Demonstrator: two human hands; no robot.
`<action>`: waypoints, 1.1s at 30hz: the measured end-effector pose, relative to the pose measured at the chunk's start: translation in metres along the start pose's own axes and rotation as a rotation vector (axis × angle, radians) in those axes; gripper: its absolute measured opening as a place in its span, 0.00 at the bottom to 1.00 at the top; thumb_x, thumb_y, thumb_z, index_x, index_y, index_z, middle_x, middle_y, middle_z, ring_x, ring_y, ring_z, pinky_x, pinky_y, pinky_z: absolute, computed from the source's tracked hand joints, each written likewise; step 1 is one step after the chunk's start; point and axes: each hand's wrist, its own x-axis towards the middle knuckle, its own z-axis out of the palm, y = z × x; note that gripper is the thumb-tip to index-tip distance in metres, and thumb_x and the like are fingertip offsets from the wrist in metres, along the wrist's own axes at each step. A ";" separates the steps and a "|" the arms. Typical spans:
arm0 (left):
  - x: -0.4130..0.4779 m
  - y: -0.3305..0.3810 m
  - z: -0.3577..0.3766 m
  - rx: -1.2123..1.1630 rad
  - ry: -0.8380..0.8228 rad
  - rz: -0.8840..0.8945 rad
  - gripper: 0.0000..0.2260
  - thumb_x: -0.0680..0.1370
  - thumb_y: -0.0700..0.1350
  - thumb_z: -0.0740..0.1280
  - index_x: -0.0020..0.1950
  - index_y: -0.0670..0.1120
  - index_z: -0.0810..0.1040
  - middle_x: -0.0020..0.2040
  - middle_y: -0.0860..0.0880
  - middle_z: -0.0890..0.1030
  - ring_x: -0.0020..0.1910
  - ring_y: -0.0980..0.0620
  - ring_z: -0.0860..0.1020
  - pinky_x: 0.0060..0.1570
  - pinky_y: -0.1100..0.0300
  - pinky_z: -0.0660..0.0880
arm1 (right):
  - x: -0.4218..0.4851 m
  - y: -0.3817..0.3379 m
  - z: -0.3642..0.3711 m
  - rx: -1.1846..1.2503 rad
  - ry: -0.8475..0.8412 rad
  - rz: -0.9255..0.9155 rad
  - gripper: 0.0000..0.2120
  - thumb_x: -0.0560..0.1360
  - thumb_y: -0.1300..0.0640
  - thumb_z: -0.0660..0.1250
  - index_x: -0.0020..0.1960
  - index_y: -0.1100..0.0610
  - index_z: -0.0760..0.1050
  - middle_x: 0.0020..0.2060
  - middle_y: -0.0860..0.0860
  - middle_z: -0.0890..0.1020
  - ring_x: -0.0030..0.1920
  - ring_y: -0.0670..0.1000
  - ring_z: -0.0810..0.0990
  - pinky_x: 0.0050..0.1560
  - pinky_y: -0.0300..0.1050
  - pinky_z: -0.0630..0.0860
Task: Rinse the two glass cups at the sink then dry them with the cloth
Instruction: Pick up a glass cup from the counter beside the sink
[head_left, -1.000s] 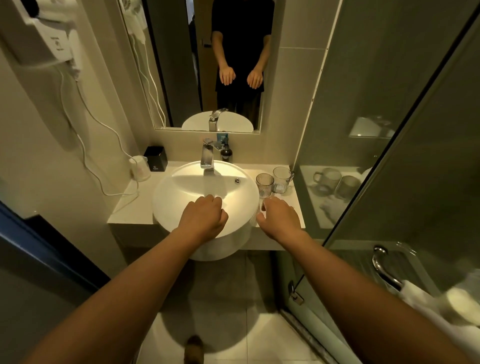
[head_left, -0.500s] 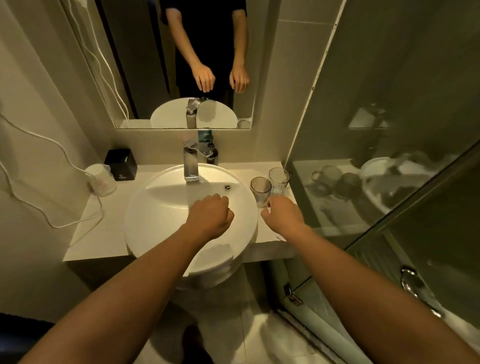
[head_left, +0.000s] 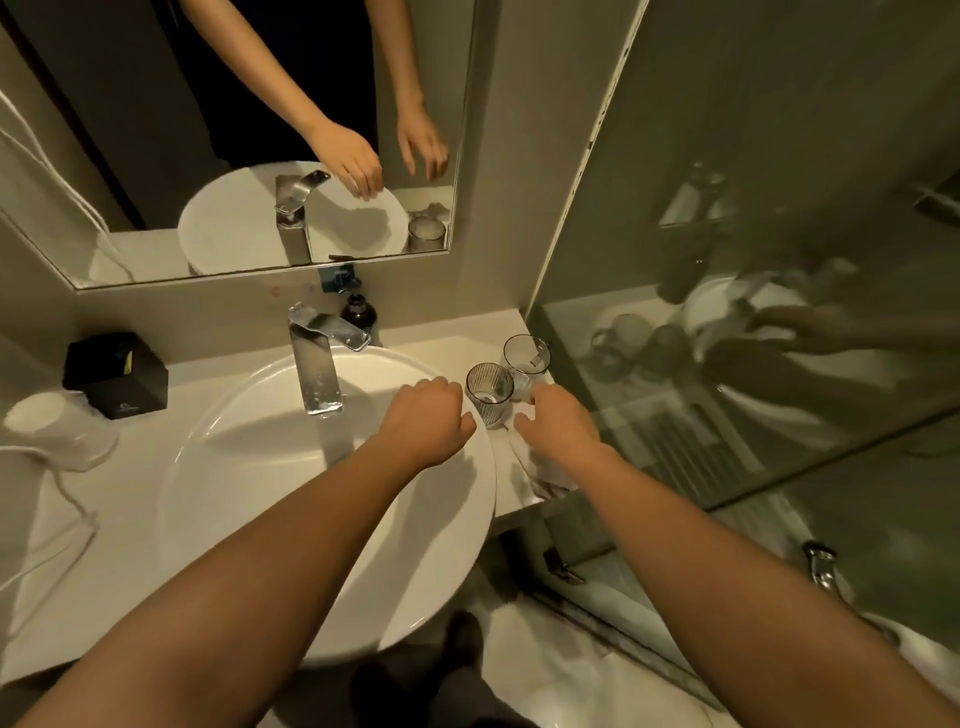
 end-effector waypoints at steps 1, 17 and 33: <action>0.009 0.000 0.002 -0.001 -0.024 0.008 0.16 0.80 0.54 0.60 0.58 0.43 0.76 0.56 0.43 0.80 0.57 0.40 0.78 0.57 0.47 0.72 | 0.007 0.003 0.001 0.010 -0.013 0.007 0.15 0.81 0.50 0.64 0.65 0.56 0.76 0.62 0.55 0.80 0.60 0.58 0.80 0.57 0.55 0.78; 0.105 -0.008 0.049 -0.079 -0.176 -0.068 0.29 0.68 0.62 0.75 0.61 0.45 0.76 0.55 0.44 0.78 0.56 0.42 0.77 0.56 0.49 0.75 | 0.094 0.024 0.030 0.032 -0.230 0.026 0.14 0.74 0.51 0.74 0.55 0.57 0.77 0.50 0.57 0.84 0.48 0.58 0.82 0.46 0.49 0.79; 0.110 -0.005 0.044 -0.235 -0.083 -0.043 0.26 0.66 0.58 0.80 0.56 0.46 0.79 0.53 0.45 0.81 0.52 0.43 0.78 0.52 0.50 0.75 | 0.091 0.023 0.024 0.109 -0.157 0.002 0.08 0.73 0.53 0.72 0.46 0.55 0.76 0.44 0.57 0.84 0.44 0.59 0.83 0.40 0.48 0.78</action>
